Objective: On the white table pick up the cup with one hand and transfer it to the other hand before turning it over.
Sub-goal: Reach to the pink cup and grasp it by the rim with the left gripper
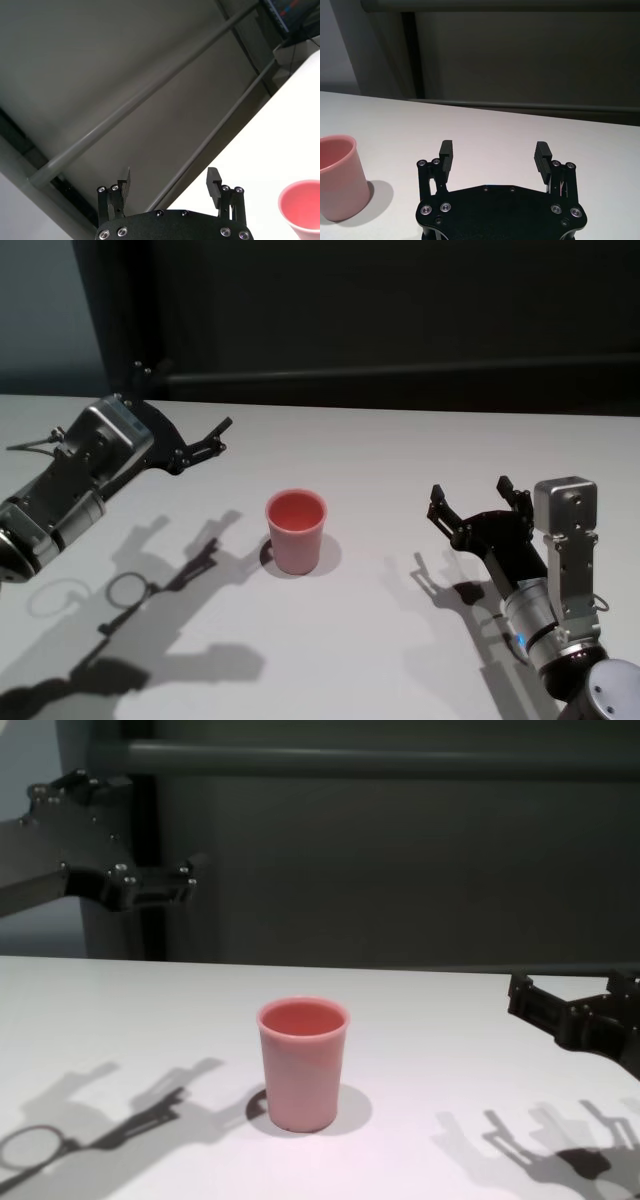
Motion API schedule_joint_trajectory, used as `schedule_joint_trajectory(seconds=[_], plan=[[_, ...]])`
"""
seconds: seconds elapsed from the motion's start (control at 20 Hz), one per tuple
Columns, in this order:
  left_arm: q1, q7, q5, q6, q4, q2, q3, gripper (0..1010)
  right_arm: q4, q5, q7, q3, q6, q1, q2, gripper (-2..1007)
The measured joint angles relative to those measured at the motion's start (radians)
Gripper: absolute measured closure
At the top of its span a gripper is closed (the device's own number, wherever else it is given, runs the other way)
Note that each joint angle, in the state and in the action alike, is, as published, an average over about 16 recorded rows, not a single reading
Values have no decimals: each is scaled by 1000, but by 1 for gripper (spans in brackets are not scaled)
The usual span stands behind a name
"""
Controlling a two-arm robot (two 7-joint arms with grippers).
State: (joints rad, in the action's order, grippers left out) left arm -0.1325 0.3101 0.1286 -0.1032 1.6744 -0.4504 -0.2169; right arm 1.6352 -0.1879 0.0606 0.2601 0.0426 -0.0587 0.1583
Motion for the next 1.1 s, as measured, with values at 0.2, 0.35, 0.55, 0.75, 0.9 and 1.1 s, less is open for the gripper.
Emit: schedule_joint_trajectory(seconds=[0.2,0.35,0.55,0.75,0.9,1.1], plan=[[-59,69,52,-13,24,-65,-34,9,0,0,0,0,0,0,0,3],[-110,124,88,-27,40,-111,-67,9,0,0,0,0,0,0,0,3],[-184,199,134,-49,55,-164,-118,9,0,0,0,0,0,0,0,3],[-262,276,178,-73,60,-205,-177,9,0,0,0,0,0,0,0,3],[-316,333,209,-91,56,-225,-225,9,0,0,0,0,0,0,0,3],[-386,405,254,-116,42,-241,-290,9,0,0,0,0,0,0,0,3]])
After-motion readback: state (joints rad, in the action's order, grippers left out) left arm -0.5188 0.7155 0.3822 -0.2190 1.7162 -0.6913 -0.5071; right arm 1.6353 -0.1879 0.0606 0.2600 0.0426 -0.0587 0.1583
